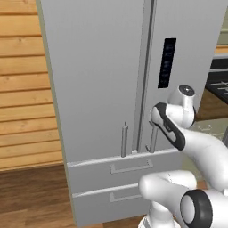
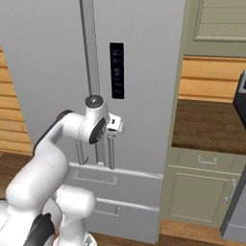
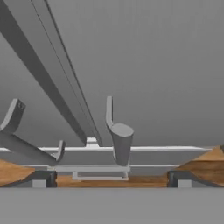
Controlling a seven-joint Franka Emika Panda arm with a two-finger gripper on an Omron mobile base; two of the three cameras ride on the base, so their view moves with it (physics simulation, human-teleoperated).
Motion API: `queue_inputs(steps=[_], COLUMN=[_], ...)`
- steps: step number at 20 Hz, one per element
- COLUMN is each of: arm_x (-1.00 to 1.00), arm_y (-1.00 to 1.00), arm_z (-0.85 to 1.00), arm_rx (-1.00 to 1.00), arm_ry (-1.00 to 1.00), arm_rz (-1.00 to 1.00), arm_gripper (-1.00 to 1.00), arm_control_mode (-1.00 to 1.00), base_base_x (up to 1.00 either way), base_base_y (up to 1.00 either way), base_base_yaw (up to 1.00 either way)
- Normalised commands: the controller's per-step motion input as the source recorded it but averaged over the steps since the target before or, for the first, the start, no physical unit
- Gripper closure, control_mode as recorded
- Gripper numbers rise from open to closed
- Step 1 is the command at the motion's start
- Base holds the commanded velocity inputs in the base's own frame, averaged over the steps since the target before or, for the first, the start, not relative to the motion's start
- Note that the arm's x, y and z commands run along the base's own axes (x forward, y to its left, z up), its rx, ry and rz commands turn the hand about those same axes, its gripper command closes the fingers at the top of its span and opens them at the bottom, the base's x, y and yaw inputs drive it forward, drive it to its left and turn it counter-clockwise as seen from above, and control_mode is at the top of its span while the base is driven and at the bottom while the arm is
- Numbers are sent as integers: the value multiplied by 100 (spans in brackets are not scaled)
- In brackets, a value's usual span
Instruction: Take the strawberry from the fridge and place it on top of the pancake, located on the dining counter.
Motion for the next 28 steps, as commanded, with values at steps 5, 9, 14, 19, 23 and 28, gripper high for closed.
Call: queue_inputs(steps=[5, 9, 14, 19, 23, 28], arm_x=[49, 51, 47, 6, 0, -2], arm_y=[-1, -3, -5, 0, 0, -9], arm_z=[-39, -38, -35, -37, -16, -2], arm_rx=[-1, 0, -1, -5, 0, 0], arm_ry=[0, 2, 0, 0, 0, 0], arm_rz=[0, 0, 0, 0, 0, 0], arm_gripper=[-100, -100, -100, -100, 100, 100], arm_control_mode=[-100, -100, -100, -100, -100, -100], base_base_x=[0, 0, 0, 0, 0, 0], base_base_y=[0, 0, 0, 0, 0, 0], base_base_yaw=[0, 0, 0, 0, 0, 0])
